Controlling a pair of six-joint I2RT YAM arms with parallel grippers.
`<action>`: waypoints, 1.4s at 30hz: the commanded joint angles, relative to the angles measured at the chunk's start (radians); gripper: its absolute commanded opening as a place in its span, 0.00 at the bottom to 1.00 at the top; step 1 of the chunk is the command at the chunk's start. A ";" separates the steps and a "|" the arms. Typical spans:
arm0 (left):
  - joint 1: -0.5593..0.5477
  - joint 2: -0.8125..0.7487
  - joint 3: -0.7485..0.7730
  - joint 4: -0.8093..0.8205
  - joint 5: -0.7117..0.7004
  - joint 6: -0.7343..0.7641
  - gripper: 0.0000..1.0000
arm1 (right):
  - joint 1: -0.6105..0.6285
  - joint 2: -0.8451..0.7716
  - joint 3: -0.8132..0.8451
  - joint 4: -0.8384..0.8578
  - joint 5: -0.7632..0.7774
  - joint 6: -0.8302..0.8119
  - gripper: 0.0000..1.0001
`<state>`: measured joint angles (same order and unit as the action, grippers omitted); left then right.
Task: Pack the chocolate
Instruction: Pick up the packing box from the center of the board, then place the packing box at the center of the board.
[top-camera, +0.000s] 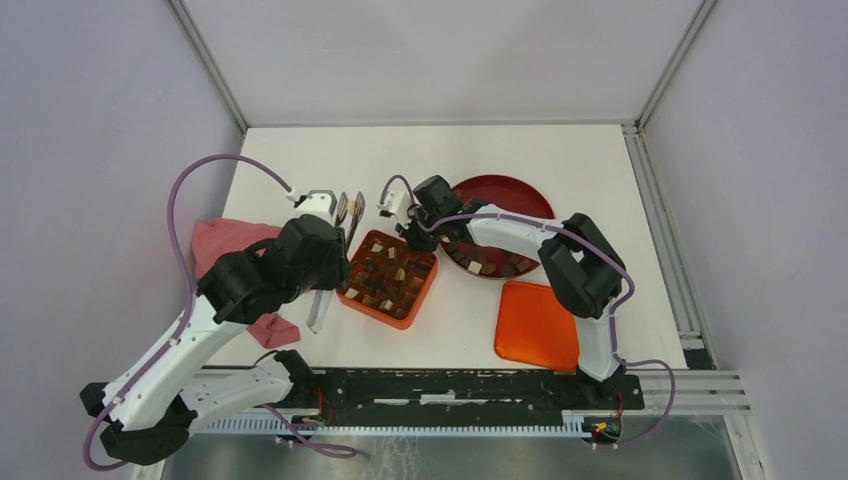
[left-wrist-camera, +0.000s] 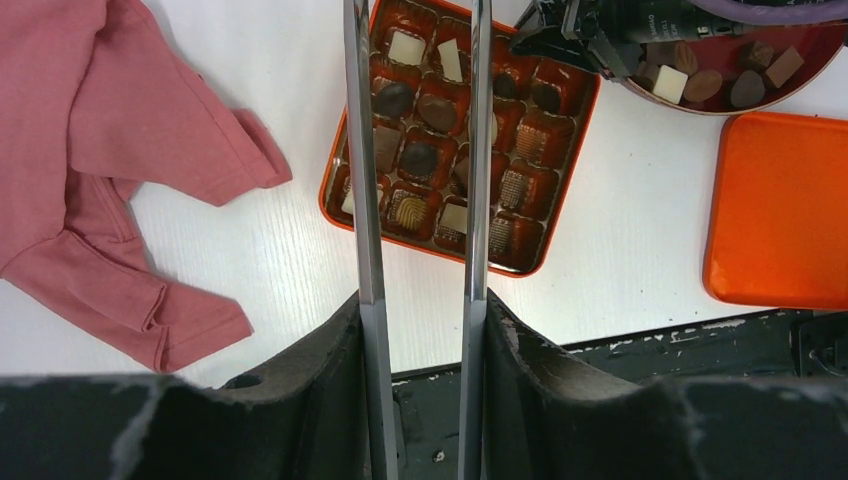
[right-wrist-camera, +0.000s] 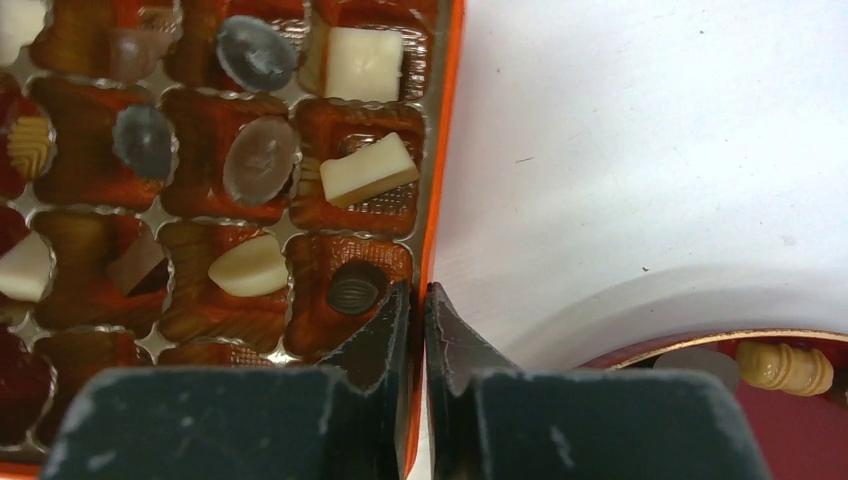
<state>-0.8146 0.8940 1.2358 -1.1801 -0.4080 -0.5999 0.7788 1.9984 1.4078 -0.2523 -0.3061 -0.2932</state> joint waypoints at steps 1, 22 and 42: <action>0.005 -0.001 0.001 0.027 0.007 -0.037 0.02 | 0.007 -0.008 0.087 0.017 0.017 0.007 0.04; 0.005 -0.035 0.025 0.040 0.008 -0.040 0.02 | 0.008 -0.177 0.325 -0.011 0.178 -0.156 0.00; 0.004 -0.094 -0.120 0.144 0.145 -0.054 0.02 | -0.050 -0.075 0.002 0.302 -0.229 0.197 0.00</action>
<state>-0.8143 0.7979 1.1252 -1.1278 -0.3038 -0.6079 0.7326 1.8954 1.4403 -0.1623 -0.3836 -0.2497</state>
